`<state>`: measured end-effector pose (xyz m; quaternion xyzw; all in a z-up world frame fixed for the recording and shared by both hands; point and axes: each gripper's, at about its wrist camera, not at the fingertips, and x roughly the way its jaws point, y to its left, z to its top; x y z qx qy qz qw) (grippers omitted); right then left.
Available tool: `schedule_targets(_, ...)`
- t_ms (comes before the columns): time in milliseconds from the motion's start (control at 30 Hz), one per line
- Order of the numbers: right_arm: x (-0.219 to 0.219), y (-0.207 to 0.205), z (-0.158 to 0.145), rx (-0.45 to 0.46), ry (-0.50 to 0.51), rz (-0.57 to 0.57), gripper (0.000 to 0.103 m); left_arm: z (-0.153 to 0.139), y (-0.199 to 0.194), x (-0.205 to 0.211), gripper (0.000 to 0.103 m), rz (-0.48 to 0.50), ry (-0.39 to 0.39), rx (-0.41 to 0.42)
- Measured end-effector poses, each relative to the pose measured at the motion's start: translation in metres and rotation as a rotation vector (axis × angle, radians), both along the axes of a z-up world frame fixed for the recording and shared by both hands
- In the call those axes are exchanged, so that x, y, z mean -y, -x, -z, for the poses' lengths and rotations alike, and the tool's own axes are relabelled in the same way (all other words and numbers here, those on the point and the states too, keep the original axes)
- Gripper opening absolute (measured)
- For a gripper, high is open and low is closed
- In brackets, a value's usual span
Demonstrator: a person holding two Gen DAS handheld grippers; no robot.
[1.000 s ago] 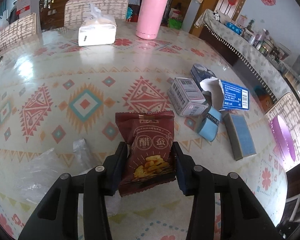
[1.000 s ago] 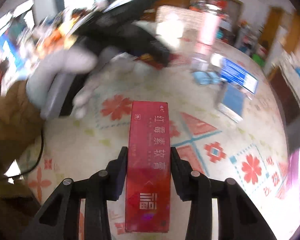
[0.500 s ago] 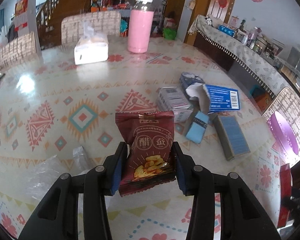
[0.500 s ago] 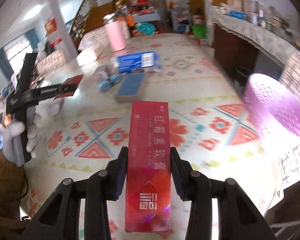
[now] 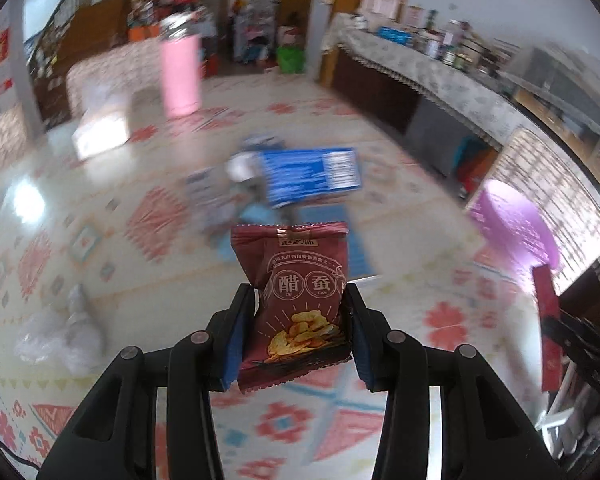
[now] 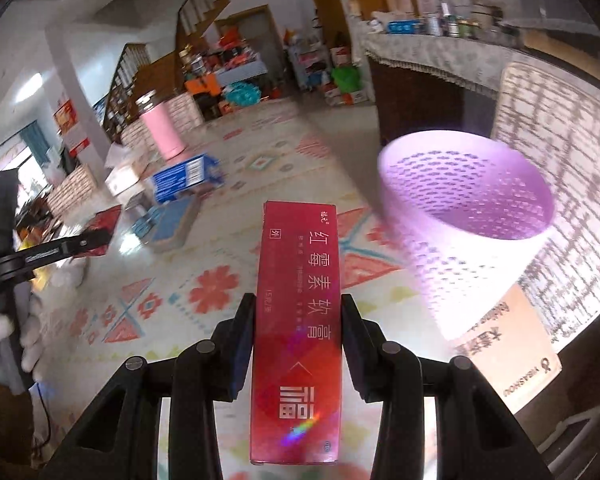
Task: Collect trash
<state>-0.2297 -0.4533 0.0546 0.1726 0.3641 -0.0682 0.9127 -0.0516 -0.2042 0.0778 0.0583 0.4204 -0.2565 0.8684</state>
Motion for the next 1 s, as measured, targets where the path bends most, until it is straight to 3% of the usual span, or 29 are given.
schedule_targets(200, 0.048, 0.015, -0.010, 0.000, 0.045, 0.085, 0.044, -0.023, 0.022, 0.066, 0.044, 0.135, 0.009, 0.043)
schedule_targets(467, 0.097, 0.023, -0.025, 0.017, 0.084, 0.166, 0.044, -0.028, 0.022, 0.164, 0.043, 0.292, 0.060, -0.027)
schedule_targets(800, 0.141, 0.003, -0.029, 0.030, 0.045, 0.201, 0.043, -0.026, 0.014, 0.268, 0.043, 0.436, 0.071, -0.090)
schedule_targets(833, 0.144, 0.000, -0.029, 0.030, 0.047, 0.196, 0.040, -0.026, 0.014, 0.273, 0.043, 0.440, 0.070, -0.091)
schedule_targets(900, 0.148, -0.009, -0.024, 0.014, 0.054, 0.178, 0.015, -0.024, 0.013, 0.287, 0.043, 0.444, 0.064, -0.087)
schedule_targets(967, 0.148, -0.019, -0.012, -0.016, 0.048, 0.165, 0.004, -0.020, 0.011, 0.294, 0.043, 0.446, 0.060, -0.098)
schedule_targets(1000, 0.147, -0.022, -0.008, -0.027, 0.051, 0.166, 0.003, -0.017, 0.011, 0.295, 0.043, 0.448, 0.060, -0.109)
